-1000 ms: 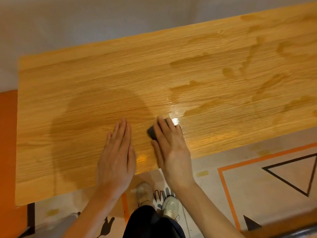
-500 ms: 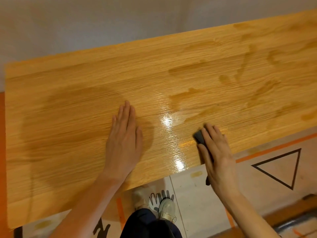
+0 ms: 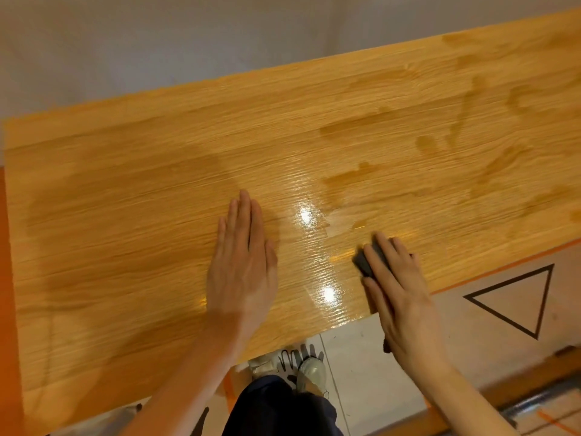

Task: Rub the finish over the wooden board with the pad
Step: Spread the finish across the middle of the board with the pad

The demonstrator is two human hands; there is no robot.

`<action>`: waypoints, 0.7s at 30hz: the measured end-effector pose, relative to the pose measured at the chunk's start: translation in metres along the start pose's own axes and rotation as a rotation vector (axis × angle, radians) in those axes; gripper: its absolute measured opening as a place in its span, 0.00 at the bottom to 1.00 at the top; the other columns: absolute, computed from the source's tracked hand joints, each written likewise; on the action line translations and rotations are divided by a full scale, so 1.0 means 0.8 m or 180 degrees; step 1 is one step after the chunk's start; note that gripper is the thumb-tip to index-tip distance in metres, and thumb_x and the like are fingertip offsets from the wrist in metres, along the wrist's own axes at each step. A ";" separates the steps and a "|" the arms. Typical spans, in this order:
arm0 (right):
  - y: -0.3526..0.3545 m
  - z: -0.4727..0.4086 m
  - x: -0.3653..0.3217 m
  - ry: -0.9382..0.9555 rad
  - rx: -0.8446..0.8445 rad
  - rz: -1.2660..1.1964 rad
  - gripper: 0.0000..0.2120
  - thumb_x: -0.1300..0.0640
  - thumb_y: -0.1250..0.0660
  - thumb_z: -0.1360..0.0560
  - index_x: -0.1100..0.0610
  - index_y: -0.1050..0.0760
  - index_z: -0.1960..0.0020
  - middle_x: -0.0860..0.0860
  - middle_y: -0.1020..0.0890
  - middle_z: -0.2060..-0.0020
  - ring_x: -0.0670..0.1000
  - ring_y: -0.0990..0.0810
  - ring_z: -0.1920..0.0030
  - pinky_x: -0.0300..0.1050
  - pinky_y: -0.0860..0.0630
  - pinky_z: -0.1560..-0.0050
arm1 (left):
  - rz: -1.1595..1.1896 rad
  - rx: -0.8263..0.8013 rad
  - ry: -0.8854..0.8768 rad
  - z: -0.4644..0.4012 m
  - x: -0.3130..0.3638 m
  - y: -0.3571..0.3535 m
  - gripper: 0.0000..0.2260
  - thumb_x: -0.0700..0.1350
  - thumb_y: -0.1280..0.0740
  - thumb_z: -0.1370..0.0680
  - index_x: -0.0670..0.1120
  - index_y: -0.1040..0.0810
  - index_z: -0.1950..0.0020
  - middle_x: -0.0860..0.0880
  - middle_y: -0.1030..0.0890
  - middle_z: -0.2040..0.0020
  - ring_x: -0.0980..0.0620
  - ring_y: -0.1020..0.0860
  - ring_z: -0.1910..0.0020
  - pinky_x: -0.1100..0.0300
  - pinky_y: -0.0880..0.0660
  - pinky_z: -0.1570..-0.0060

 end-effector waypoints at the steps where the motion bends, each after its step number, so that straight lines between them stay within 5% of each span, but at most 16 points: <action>1: 0.001 -0.016 0.000 -0.0009 -0.0009 0.0009 0.23 0.54 0.45 0.18 0.53 0.41 0.23 0.49 0.42 0.23 0.52 0.47 0.22 0.54 0.50 0.22 | 0.0035 0.0019 -0.0020 0.000 0.000 0.001 0.26 0.50 0.64 0.16 0.40 0.58 0.20 0.41 0.58 0.19 0.45 0.59 0.19 0.49 0.55 0.20; 7: 0.007 -0.149 -0.001 -0.0503 0.0270 -0.0066 0.22 0.56 0.45 0.17 0.59 0.39 0.25 0.53 0.39 0.24 0.53 0.46 0.22 0.52 0.53 0.22 | 0.0025 0.0189 -0.0141 0.002 0.001 0.003 0.24 0.47 0.58 0.14 0.37 0.49 0.20 0.39 0.51 0.19 0.42 0.52 0.19 0.47 0.50 0.21; 14: -0.010 0.004 -0.038 -0.0040 -0.0047 0.0129 0.22 0.54 0.47 0.17 0.57 0.38 0.25 0.50 0.39 0.24 0.52 0.46 0.22 0.56 0.48 0.24 | -0.0024 0.0112 -0.0103 0.002 0.002 0.006 0.26 0.48 0.56 0.15 0.36 0.49 0.20 0.38 0.52 0.19 0.42 0.53 0.19 0.47 0.51 0.21; 21: -0.015 -0.178 -0.041 -0.0194 0.0096 0.0165 0.22 0.55 0.46 0.16 0.57 0.40 0.24 0.54 0.39 0.24 0.55 0.46 0.23 0.56 0.51 0.22 | 0.0062 0.0033 -0.0065 0.001 0.002 0.009 0.26 0.48 0.60 0.15 0.37 0.51 0.20 0.40 0.54 0.19 0.44 0.56 0.19 0.49 0.53 0.20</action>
Point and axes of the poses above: each hand's wrist, its own z-axis away from the middle knuckle, its own y-axis out of the back of the hand, x = y × z, the point moved 2 cm from there along -z, towards the middle knuckle
